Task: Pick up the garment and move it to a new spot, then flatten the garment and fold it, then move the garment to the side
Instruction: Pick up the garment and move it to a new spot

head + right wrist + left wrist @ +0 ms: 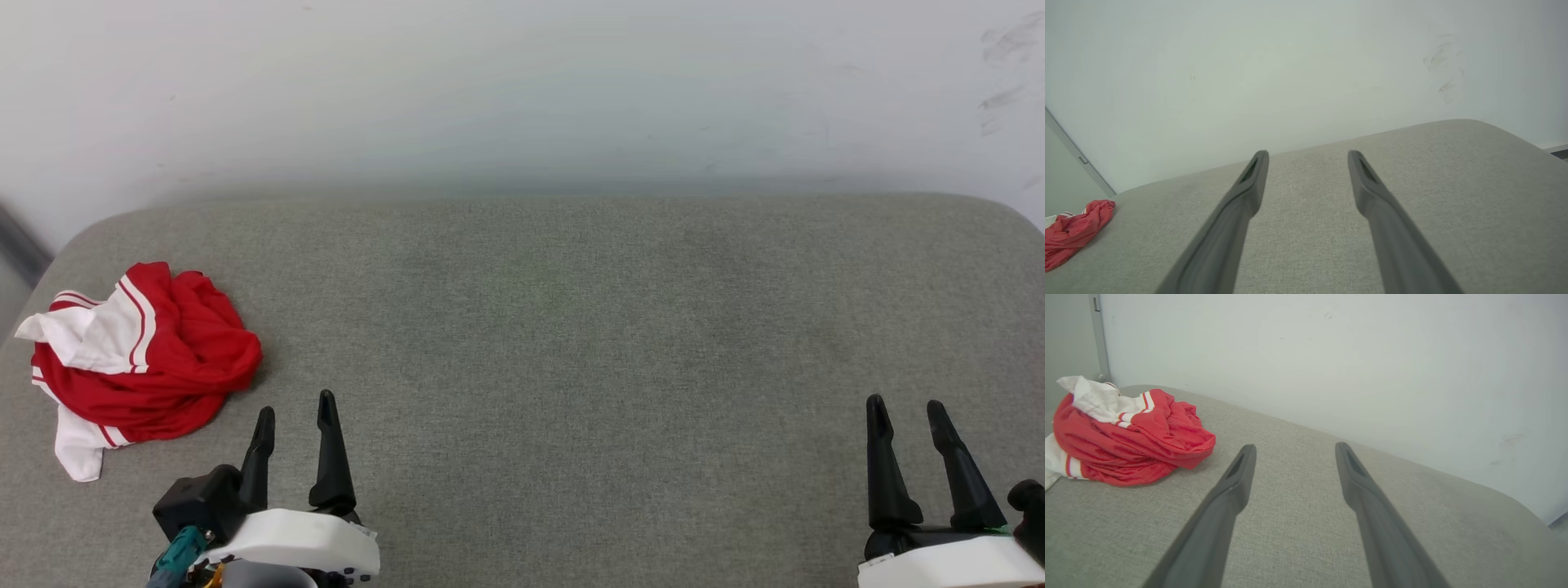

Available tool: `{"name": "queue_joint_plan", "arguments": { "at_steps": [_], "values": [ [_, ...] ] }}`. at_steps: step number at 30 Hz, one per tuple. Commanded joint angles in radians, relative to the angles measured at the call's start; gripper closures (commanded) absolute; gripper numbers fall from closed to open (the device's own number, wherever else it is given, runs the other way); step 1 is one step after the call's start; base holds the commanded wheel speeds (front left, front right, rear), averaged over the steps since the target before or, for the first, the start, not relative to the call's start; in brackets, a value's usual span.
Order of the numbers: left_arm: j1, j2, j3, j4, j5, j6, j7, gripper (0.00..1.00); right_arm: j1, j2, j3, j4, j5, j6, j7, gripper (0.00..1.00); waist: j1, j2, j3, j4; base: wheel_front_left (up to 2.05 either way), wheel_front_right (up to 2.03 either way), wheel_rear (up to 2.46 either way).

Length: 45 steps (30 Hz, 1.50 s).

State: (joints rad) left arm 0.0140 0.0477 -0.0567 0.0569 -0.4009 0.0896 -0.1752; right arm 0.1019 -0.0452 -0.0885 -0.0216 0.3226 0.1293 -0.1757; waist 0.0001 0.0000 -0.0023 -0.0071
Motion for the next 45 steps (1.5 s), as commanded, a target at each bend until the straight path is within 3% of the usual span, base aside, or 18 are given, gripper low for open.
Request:
{"name": "queue_joint_plan", "arguments": {
  "at_steps": [1,27,45],
  "values": [
    [0.003,0.003,-0.002,-0.011,0.026,0.007,-0.009,0.0,0.004,-0.006,0.001,-0.014,-0.025,0.002,-0.009,0.0,0.0,0.0,-0.001,0.0,0.0,0.0,0.0],
    [0.033,0.003,-0.041,-0.013,0.205,0.008,-0.063,0.0,0.047,-0.007,0.007,-0.045,-0.211,0.002,-0.064,0.0,-0.0001,0.0,-0.007,0.001,0.0,0.0,0.0],
    [0.041,0.003,-0.055,0.004,0.254,0.003,-0.092,0.0,0.068,-0.007,0.014,-0.045,-0.229,0.001,-0.09,0.0,-0.0001,0.0,-0.011,0.001,0.0,0.0,0.0]
  ]
}}
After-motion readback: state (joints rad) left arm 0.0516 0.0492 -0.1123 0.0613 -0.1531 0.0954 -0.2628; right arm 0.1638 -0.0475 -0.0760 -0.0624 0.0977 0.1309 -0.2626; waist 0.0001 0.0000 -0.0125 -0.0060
